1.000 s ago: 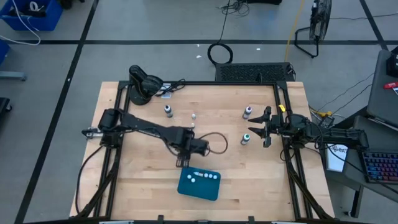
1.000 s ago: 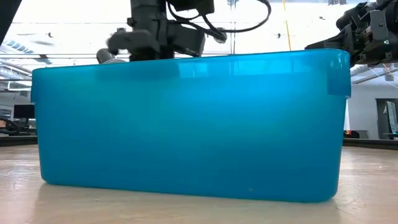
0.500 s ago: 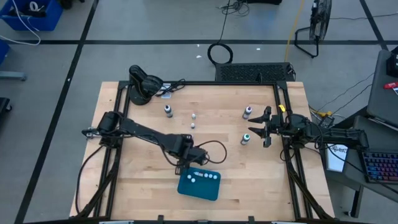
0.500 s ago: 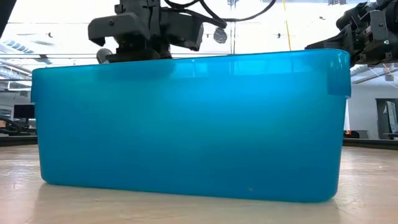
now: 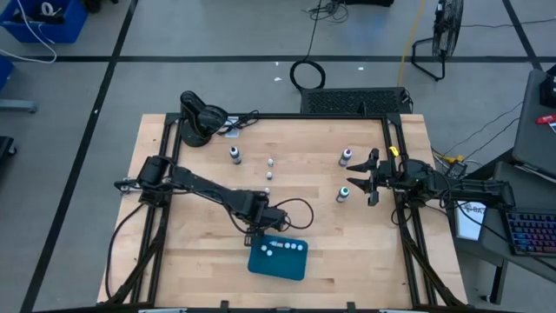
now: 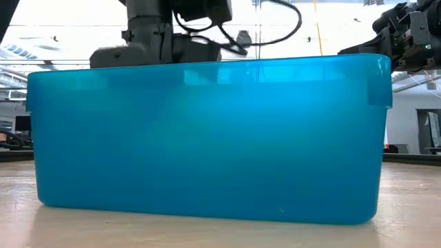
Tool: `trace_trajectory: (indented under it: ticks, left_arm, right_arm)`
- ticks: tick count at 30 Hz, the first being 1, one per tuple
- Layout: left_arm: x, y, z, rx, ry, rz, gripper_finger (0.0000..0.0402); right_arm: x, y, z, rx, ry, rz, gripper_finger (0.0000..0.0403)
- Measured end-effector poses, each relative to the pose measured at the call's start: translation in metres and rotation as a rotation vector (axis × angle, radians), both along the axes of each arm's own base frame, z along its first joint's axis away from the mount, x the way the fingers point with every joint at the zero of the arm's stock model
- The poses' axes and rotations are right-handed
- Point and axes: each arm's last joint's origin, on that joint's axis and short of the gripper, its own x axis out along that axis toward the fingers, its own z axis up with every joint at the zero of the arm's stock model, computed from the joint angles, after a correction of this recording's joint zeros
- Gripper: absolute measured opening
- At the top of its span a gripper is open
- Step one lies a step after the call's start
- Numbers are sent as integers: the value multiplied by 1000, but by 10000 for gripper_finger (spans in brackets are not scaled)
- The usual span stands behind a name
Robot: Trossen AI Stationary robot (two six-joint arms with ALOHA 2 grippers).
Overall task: Pick & Place food coloring
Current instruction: Put the small yellow coloring bottle into the blue bin
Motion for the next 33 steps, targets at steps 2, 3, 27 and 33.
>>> trace_trajectory:
  ticks: [2,3,27,33]
  left_arm:
    - [0,2,-4,-10,-15,4,235]
    - [1,2,-6,-19,-21,6,235]
    - [1,12,-19,-23,-54,-15,234]
    - [1,12,-19,-23,-54,-15,188]
  right_arm:
    - [0,0,0,0,0,0,160]
    - [0,0,0,0,0,0,160]
    - [0,0,0,0,0,0,160]
    - [0,0,0,0,0,0,160]
